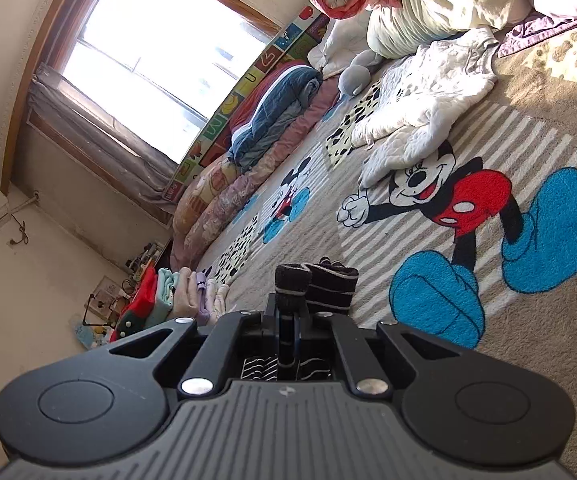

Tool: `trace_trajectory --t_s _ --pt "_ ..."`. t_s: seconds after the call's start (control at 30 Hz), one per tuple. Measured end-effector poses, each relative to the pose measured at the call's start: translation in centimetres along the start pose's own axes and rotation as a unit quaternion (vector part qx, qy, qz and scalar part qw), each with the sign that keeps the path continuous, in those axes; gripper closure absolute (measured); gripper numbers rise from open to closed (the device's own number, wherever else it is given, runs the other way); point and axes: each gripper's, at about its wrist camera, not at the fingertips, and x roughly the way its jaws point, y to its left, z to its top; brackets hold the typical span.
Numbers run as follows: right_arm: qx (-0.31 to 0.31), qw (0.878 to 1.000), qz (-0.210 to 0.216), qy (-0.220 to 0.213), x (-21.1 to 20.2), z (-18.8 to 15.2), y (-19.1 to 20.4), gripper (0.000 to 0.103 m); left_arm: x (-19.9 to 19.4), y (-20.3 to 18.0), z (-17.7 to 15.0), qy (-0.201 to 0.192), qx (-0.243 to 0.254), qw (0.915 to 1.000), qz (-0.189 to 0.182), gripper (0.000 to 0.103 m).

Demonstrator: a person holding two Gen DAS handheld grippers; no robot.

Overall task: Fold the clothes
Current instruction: 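Lift the held garment edge with the right tool and fold it toward the left tool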

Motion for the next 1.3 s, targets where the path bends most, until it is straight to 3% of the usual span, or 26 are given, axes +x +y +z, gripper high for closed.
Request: trace_trajectory --t_s 0.1,0.27,0.3,0.37,0.43,0.67,1.3 --pt "-0.001 1.000 -0.025 0.013 0.6 -0.4 -0.3 0.095 0.5 -0.7 0.6 0.006 0.032 0.9994 -0.007 0.050" --pt "0.005 1.000 -0.026 0.012 0.1 -0.1 0.4 0.095 1.4 -1.8 1.6 0.017 0.087 0.9959 -0.017 0.050" --pt "0.004 1.000 -0.026 0.016 0.1 0.1 0.9 0.095 2.1 -2.3 1.6 0.020 0.115 0.9932 -0.003 0.050" --pt "0.004 0.999 -0.027 0.019 0.2 0.2 1.9 0.095 3.9 -2.7 1.0 0.050 0.137 0.9893 0.002 0.050" --pt "-0.001 0.999 -0.031 0.024 0.5 0.4 3.3 0.095 5.2 -3.0 -0.3 0.099 0.145 0.9840 -0.029 0.050" --pt "-0.041 0.997 -0.053 0.039 3.0 1.4 8.2 0.095 4.2 -4.2 -1.3 0.075 0.169 0.9821 -0.036 0.049" --pt "-0.090 0.987 -0.102 0.090 14.0 1.6 13.6 0.095 3.4 -0.2 -0.4 0.049 0.053 0.9929 -0.095 0.047"
